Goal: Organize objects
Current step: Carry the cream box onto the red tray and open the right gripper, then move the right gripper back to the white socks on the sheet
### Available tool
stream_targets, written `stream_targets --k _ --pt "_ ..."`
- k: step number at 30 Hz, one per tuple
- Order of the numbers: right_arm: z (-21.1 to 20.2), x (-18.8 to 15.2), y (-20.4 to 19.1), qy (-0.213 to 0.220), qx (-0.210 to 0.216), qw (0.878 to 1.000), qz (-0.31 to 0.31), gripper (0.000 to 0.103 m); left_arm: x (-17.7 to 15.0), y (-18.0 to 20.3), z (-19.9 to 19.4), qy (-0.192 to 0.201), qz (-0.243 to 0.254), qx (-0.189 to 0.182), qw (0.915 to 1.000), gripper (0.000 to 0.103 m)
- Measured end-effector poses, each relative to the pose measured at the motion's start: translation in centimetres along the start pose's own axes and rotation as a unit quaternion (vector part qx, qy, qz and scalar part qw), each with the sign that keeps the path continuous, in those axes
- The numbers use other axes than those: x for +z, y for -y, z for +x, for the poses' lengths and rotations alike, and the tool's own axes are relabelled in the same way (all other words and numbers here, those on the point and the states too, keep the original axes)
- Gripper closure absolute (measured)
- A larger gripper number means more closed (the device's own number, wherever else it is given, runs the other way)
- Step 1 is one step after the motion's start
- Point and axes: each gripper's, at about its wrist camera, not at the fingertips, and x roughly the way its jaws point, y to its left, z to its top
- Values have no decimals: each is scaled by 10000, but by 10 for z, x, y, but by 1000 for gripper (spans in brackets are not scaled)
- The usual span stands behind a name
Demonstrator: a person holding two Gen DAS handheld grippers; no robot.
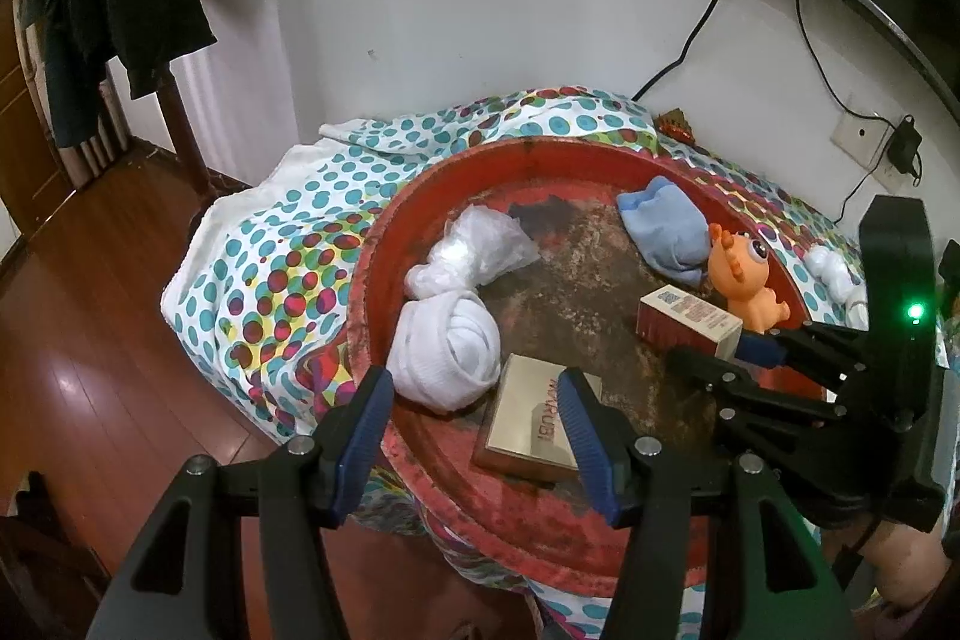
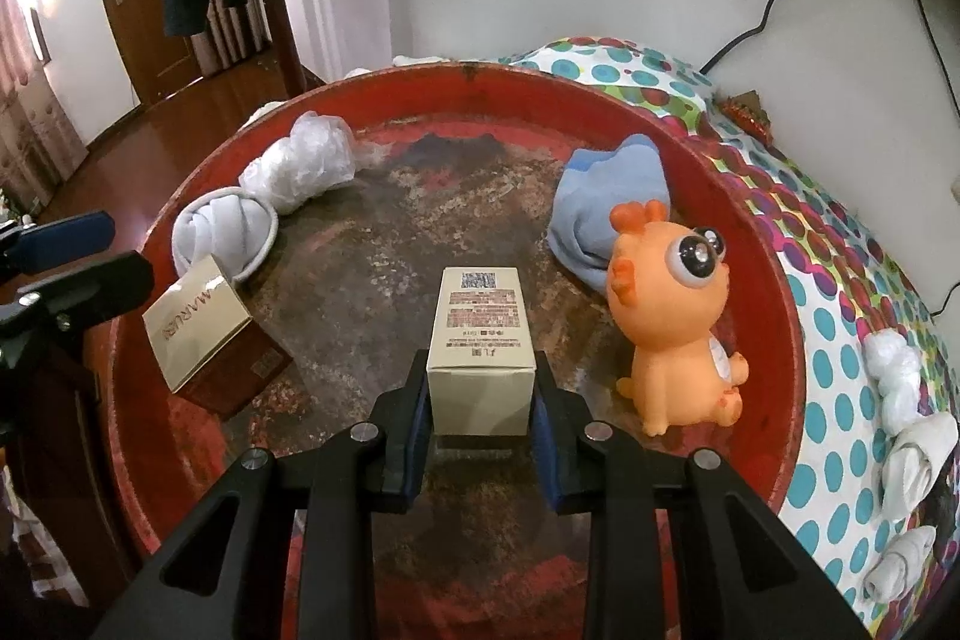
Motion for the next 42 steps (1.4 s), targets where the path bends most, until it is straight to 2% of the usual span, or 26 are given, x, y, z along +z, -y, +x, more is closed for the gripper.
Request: stream_targets --k 5,13,22,26,30,35,42 --pt "-5 -2 0 46 -26 10000 -37 70 0 2 -1 22 47 -13 10000 45" --pt "-21 -4 0 160 -29 9999 -36 68 -2 6 0 -10 79 -26 10000 45" --pt "-51 -12 7 333 55 9994 72 65 -4 19 0 22 328 33 9995 45" --pt "-66 -21 16 423 9 9990 157 57 -7 27 1 -6 448 66 9990 45" --pt "-77 -31 35 463 -39 9982 387 57 -9 38 0 91 608 242 9978 45" --pt "-94 -50 68 555 -217 9957 708 54 -12 49 -1 110 801 260 9964 45" --pt "-106 -91 138 434 -692 9869 1395 53 -17 60 2 55 989 249 9948 45"
